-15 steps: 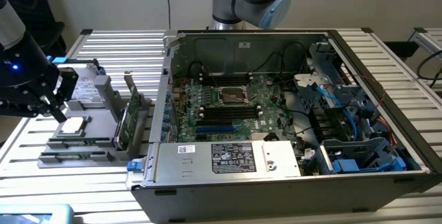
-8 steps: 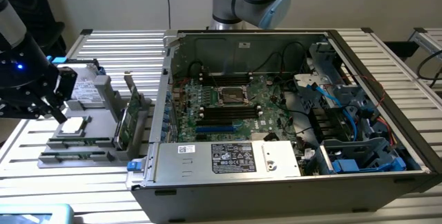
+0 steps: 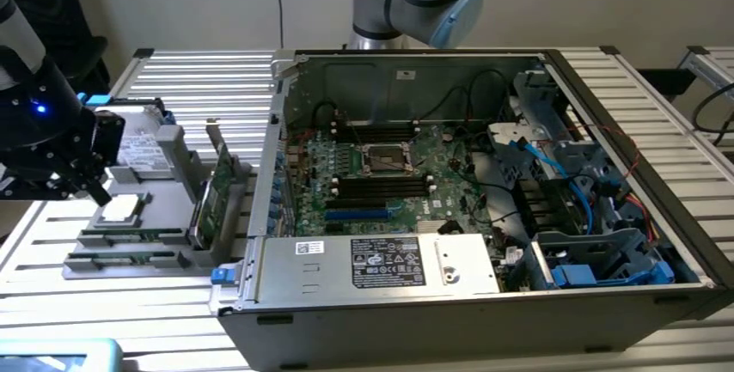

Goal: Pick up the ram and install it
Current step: 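Pick up the ram and move it above insertion slot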

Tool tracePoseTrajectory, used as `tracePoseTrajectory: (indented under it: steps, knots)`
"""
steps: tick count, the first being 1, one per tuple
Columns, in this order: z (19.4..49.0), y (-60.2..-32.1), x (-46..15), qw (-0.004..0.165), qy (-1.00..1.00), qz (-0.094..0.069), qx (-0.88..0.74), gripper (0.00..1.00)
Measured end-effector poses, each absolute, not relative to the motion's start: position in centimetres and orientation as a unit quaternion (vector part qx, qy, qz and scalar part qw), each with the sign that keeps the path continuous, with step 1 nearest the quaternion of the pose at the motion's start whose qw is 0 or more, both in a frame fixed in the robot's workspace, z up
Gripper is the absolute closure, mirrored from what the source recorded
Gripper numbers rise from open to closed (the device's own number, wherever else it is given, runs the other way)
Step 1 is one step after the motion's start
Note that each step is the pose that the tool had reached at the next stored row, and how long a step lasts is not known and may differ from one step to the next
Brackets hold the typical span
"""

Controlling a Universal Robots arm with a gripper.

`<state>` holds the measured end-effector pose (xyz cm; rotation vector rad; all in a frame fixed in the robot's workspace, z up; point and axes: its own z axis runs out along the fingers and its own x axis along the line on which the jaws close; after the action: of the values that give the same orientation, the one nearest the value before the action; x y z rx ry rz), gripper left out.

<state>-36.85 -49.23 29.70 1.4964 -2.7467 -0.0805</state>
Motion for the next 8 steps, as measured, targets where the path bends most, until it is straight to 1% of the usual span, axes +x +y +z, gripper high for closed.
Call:
tracePoseTrajectory:
  steps: [8]
  knots:
    - [29.67,-49.24,-36.85,0.008,-0.841,-0.025,0.541,0.89]
